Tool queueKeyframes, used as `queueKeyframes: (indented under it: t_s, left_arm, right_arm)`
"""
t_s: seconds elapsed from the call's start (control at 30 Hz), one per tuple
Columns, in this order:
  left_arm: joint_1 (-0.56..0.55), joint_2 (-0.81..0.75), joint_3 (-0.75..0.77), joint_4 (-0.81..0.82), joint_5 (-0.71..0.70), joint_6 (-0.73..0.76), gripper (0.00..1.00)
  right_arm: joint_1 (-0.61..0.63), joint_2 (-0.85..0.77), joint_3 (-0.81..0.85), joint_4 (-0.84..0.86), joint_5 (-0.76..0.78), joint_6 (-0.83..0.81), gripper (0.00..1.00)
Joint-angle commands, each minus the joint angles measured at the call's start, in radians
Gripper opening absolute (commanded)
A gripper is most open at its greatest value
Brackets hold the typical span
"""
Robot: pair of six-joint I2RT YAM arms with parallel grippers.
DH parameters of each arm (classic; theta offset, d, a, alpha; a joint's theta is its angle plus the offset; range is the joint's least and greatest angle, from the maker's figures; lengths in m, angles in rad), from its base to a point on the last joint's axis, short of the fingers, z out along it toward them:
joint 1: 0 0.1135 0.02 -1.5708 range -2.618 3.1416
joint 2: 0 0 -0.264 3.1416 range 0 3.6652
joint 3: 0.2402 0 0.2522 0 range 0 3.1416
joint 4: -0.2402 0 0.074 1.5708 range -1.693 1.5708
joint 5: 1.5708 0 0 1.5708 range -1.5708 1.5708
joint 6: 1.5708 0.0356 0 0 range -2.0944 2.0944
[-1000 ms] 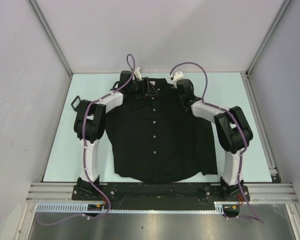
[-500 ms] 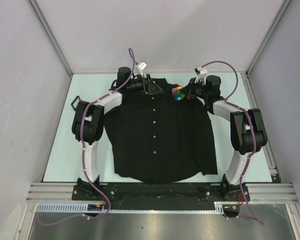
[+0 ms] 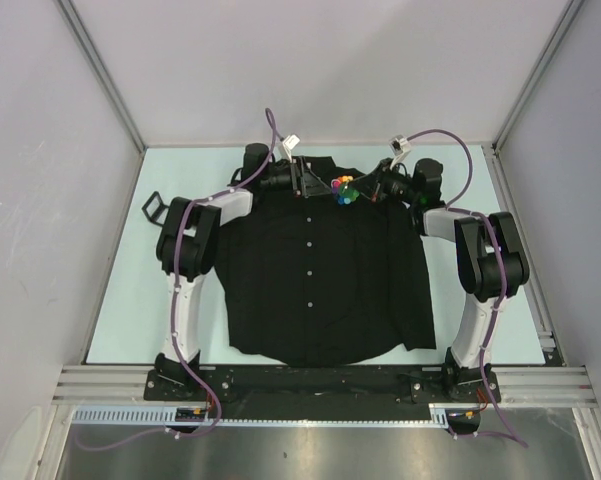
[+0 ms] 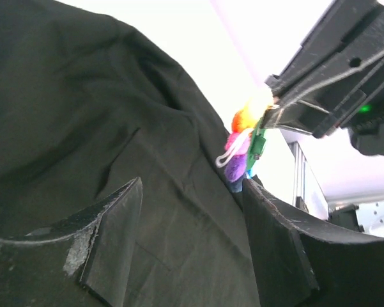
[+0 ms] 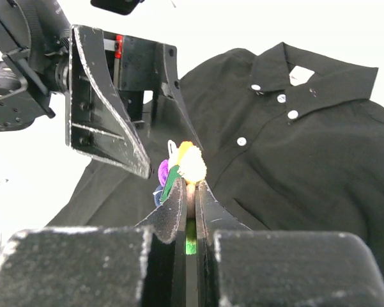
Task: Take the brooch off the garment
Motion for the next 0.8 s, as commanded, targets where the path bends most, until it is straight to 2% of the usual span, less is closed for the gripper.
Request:
queueKeyframes:
  t_s: [0.0,0.17,0.33,0.4,0.53,0.6,0.7,0.77]
  left_arm:
    - [-0.026,-0.008,0.038,0.128,0.088,-0.035,0.69]
    - [-0.031,-0.019,0.002,0.217,0.105,-0.082,0.68]
    - [-0.035,0.018,0.005,0.363,0.134,-0.199,0.59]
    - [-0.035,0.022,0.013,0.358,0.137,-0.203,0.58]
    - [-0.038,0.003,-0.002,0.375,0.145,-0.196,0.65]
    - [-0.040,-0.008,-0.007,0.329,0.116,-0.153,0.65]
    - [-0.044,-0.010,-0.004,0.312,0.105,-0.134,0.56]
    - [-0.048,0.001,0.005,0.329,0.110,-0.157,0.54]
  right_arm:
    - [-0.006,0.001,-0.003,0.096,-0.037,0.018,0.00]
    - [-0.012,0.009,-0.014,0.128,-0.053,0.027,0.00]
    - [-0.013,0.020,-0.014,0.159,-0.077,0.047,0.00]
    - [-0.013,0.023,-0.014,0.173,-0.079,0.053,0.00]
    - [-0.013,0.029,-0.014,0.173,-0.076,0.056,0.00]
    - [-0.013,0.030,-0.014,0.181,-0.077,0.062,0.00]
    - [-0.009,0.033,-0.014,0.205,-0.085,0.079,0.00]
    - [-0.007,0.030,-0.014,0.199,-0.083,0.069,0.00]
